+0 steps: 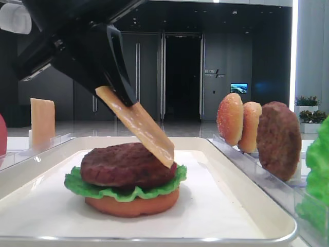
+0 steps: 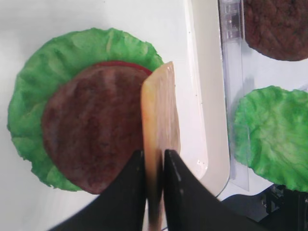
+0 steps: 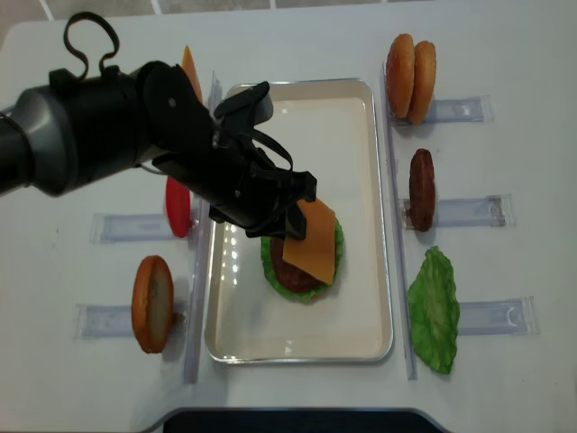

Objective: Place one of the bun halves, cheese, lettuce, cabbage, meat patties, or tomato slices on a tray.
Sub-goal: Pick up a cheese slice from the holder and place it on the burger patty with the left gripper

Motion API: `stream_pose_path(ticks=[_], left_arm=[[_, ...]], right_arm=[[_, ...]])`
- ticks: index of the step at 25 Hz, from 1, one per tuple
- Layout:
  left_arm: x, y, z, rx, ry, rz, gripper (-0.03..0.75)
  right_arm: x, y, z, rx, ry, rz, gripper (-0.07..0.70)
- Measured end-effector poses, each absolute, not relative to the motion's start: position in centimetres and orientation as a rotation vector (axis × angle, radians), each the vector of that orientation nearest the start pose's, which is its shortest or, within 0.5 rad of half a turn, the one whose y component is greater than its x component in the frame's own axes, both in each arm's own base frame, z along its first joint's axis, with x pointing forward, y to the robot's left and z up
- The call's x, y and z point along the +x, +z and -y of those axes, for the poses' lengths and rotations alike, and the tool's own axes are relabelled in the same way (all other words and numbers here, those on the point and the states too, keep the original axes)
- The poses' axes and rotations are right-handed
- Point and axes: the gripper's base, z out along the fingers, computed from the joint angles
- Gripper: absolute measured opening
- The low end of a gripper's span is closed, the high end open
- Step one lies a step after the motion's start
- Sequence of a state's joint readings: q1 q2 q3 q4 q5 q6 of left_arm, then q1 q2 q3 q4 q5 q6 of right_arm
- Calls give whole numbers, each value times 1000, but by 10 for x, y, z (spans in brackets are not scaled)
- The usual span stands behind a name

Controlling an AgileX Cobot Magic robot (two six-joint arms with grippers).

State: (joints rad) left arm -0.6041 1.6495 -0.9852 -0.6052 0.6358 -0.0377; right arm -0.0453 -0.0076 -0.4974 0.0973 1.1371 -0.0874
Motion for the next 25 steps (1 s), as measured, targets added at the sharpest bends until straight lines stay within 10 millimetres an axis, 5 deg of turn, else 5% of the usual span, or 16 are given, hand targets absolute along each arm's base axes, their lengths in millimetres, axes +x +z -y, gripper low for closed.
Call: stream_pose_path(ticks=[7, 15, 25], left_arm=[[246, 206, 207, 191, -765, -2849, 103], [246, 205, 205, 171, -735, -2859, 259], [247, 203, 202, 151, -691, -2870, 295]], right_arm=[[-9, 271, -8, -54, 38, -2111, 461], [-9, 271, -8, -54, 38, -2111, 461], [-9, 271, -8, -54, 38, -2111, 461]])
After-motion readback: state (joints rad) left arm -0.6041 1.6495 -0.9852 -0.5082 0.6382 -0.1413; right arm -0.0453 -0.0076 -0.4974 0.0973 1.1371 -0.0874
